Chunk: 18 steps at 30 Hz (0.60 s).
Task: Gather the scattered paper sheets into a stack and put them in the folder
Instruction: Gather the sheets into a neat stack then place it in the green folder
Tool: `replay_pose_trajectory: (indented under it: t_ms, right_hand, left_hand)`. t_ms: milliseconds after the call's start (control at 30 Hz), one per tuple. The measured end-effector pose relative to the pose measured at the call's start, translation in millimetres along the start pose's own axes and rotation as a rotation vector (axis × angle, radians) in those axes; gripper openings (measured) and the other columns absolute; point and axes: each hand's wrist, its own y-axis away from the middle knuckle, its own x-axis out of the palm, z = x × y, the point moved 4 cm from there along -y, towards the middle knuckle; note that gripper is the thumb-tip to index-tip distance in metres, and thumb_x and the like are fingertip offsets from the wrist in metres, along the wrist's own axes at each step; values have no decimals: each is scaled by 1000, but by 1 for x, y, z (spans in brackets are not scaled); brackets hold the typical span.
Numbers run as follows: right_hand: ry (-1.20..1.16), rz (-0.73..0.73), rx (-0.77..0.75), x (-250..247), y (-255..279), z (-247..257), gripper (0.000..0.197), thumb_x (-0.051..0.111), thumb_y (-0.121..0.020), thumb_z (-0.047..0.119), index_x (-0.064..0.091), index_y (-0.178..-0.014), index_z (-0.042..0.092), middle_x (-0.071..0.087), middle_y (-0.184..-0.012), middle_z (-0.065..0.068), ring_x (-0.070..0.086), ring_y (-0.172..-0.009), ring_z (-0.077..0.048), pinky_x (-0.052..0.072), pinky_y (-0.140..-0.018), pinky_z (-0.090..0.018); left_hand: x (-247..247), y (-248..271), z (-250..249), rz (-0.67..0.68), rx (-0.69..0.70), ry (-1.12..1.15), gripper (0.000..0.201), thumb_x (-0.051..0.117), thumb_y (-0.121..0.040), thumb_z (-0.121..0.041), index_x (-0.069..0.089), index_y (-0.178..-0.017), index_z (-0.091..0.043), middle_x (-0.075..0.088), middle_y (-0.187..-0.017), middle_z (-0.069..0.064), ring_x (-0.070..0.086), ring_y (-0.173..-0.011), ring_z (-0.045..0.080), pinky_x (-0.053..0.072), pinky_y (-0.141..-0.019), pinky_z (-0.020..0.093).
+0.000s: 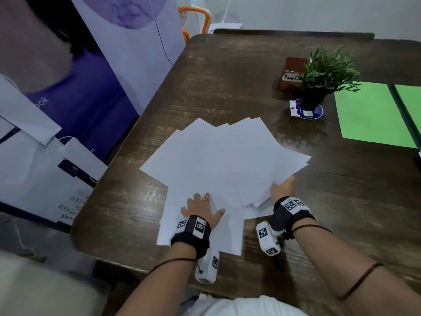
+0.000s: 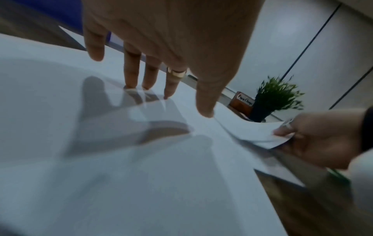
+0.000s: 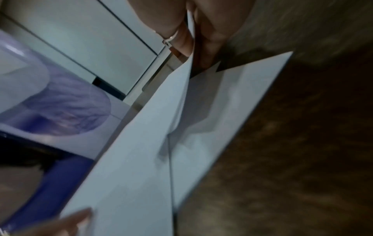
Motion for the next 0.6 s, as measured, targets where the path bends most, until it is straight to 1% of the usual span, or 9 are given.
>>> replay_pose_trajectory:
  t_ms: [67, 100, 133, 233, 300, 433, 533, 567, 600]
  right_hand:
    - [91, 87, -17, 3, 4, -6, 55, 44, -92, -2, 21, -142, 4, 48, -135, -17, 49, -120, -33, 38, -99, -35]
    - [153, 121, -32, 4, 7, -8, 50, 43, -93, 0, 24, -140, 3, 50, -132, -18, 50, -118, -34, 39, -97, -36]
    - [208, 142, -52, 4, 9, -9, 47, 43, -94, 0, 26, -137, 2, 51, -130, -20, 51, -115, -35, 40, -95, -36]
    - [309, 181, -82, 4, 13, -14, 40, 43, -93, 2, 31, -131, -1, 52, -125, -22, 53, -111, -36, 42, -92, -36]
    - [367, 239, -80, 8, 18, -19, 36, 45, -93, 5, 35, -126, -3, 54, -120, -23, 54, -107, -35, 42, -90, -35]
    - [412, 301, -102, 11, 31, -27, 30, 51, -91, 5, 44, -120, -2, 58, -110, -16, 56, -104, -30, 40, -81, -25]
    - [442, 339, -130, 12, 33, -27, 28, 51, -91, 6, 47, -118, -2, 55, -98, -8, 54, -90, -23, 36, -74, -21]
    - [453, 363, -142, 13, 32, -27, 30, 51, -92, 8, 49, -120, -1, 57, -106, -9, 54, -91, -21, 36, -75, -20]
    - [460, 389, -158, 14, 29, -29, 31, 52, -92, 10, 52, -122, 1, 55, -121, -10, 55, -97, -21, 36, -78, -19]
  left_hand:
    - [-8, 0, -5, -55, -37, 56, 67, 46, -90, -55, 25, -146, -24, 30, -144, 6, 31, -132, 26, 30, -105, 45]
    - [-14, -3, -1, -77, -104, 102, 67, 52, -89, -50, 26, -145, -25, 29, -144, 7, 29, -132, 27, 31, -106, 47]
    - [-19, -7, 7, -97, -195, 142, 76, 59, -85, -49, 22, -146, -25, 24, -147, 9, 24, -135, 30, 29, -106, 49]
    - [-26, -14, 39, -84, -464, 288, 120, 76, -66, -56, -1, -149, -16, 1, -154, 17, 8, -140, 39, 28, -106, 55]
    - [-24, -12, 49, -83, -575, 410, 131, 82, -55, -57, 2, -147, -10, 9, -149, 19, 16, -137, 39, 34, -102, 54]
    - [-23, -14, 54, -83, -616, 470, 117, 84, -52, -55, 21, -137, -5, 31, -132, 15, 41, -121, 37, 46, -89, 49]
    - [-23, -21, 57, -58, -535, 545, 93, 80, -65, -48, 37, -133, -2, 49, -129, 16, 48, -120, 36, 46, -93, 44]
    - [-24, -23, 57, -86, -507, 593, 77, 74, -75, -43, 41, -130, 0, 52, -128, 18, 50, -119, 36, 45, -94, 43]
    - [-26, -24, 56, -133, -481, 630, 62, 64, -85, -39, 44, -126, 2, 54, -127, 21, 50, -118, 37, 43, -93, 42]
